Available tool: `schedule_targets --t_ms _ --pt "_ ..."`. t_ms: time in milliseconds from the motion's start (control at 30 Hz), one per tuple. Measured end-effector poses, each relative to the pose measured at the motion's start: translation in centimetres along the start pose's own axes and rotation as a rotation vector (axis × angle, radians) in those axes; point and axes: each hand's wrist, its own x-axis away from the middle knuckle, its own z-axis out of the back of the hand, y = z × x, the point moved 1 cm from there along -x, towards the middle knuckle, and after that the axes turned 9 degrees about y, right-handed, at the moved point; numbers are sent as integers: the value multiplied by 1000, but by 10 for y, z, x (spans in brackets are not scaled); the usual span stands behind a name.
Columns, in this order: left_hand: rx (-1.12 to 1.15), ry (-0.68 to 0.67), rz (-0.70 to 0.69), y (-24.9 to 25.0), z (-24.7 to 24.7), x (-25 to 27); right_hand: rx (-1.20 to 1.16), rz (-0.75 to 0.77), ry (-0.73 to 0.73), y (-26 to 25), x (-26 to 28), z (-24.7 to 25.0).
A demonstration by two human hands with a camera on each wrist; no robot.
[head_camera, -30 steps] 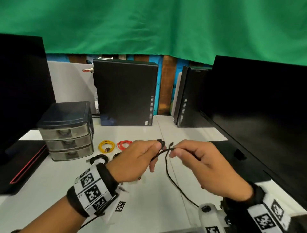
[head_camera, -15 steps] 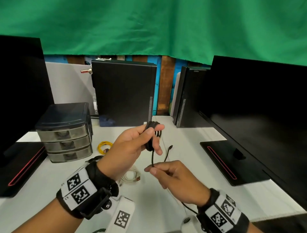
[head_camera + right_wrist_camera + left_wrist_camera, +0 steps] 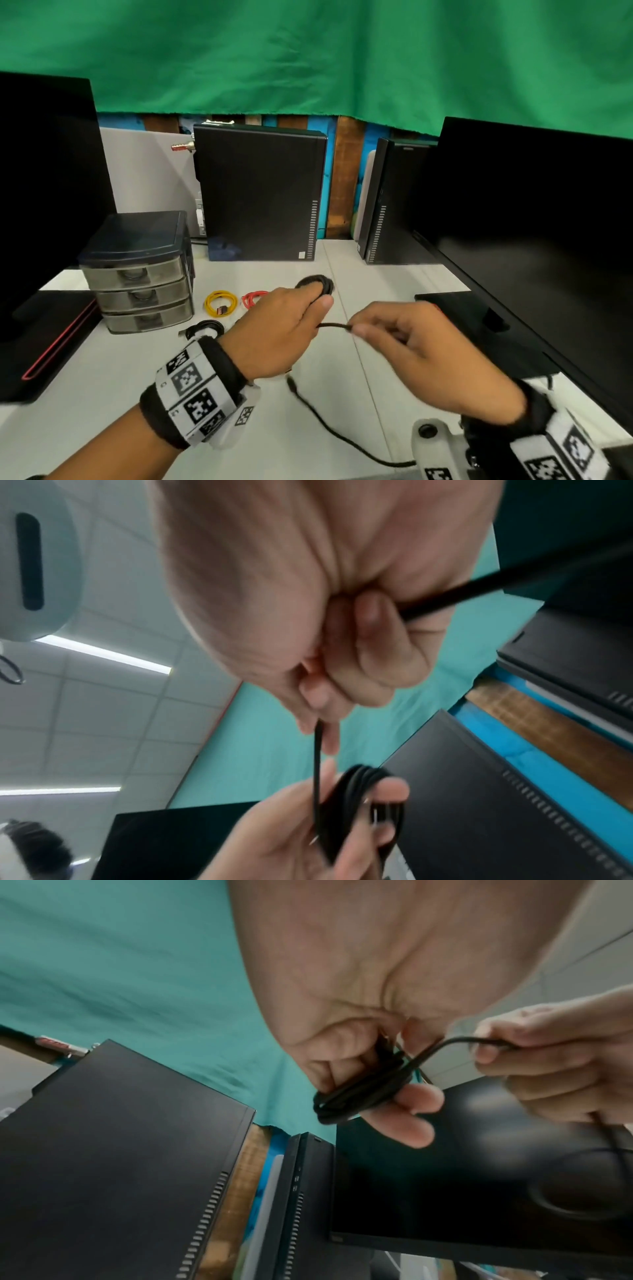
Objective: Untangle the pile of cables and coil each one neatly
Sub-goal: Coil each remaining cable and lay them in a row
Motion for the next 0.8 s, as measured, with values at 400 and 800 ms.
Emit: schedule_targets --t_ms 400,800 --pt "348 -443 201 24 2 5 -324 -108 248 24 -18 16" --pt "120 -444 169 4 -11 7 -392 -23 234 12 -16 15"
